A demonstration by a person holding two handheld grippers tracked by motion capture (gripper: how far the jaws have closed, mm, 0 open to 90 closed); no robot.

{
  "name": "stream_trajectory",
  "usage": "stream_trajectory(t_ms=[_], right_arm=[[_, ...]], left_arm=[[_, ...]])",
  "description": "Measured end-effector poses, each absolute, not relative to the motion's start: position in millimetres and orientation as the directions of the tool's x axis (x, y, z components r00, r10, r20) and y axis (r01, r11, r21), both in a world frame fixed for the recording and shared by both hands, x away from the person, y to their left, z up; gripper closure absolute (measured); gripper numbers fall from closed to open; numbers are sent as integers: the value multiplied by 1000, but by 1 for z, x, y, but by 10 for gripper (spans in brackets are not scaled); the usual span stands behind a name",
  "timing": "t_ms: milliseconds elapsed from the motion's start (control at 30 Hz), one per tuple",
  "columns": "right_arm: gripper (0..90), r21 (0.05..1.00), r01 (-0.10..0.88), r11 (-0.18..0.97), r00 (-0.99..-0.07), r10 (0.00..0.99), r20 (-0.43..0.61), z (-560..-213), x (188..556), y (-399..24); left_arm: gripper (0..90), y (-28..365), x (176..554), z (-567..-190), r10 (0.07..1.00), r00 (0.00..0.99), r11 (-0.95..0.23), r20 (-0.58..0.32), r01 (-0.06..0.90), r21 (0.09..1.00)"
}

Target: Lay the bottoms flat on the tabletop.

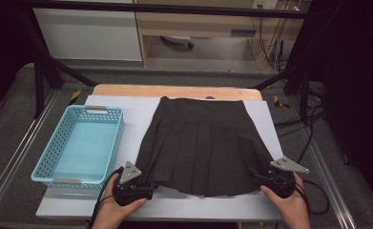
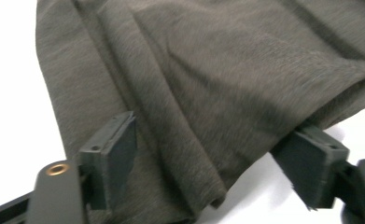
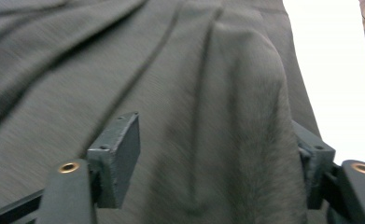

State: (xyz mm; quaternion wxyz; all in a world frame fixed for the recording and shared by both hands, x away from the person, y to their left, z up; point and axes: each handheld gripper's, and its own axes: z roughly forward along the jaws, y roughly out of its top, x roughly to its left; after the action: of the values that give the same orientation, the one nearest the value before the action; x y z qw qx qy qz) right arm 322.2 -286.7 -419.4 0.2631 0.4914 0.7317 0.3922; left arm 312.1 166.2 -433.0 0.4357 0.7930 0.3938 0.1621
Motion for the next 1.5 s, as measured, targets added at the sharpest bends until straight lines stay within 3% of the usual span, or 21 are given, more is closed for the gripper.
stream_trajectory(t_ms=[267, 567, 900, 1267, 1500], right_arm=[[225, 844, 488, 223, -418, 909, 2, -410, 329, -250], [231, 851, 457, 259, -482, 876, -8, -409, 328, -217], [281, 824, 470, 316, -573, 820, 12, -424, 328, -181], [347, 790, 458, 407, -679, 734, 15, -444, 306, -143], [258, 767, 460, 448, -713, 701, 18, -456, 296, -129]], left_arm=[[200, 159, 313, -425, 764, 638, -299, -97, 482, 824], [215, 138, 320, -431, 739, 670, -359, -66, 476, 803], [243, 137, 335, -450, 767, 637, -338, -83, 510, 791], [275, 134, 348, -445, 772, 627, -319, -100, 520, 792], [287, 131, 348, -446, 775, 624, -320, -100, 524, 790]])
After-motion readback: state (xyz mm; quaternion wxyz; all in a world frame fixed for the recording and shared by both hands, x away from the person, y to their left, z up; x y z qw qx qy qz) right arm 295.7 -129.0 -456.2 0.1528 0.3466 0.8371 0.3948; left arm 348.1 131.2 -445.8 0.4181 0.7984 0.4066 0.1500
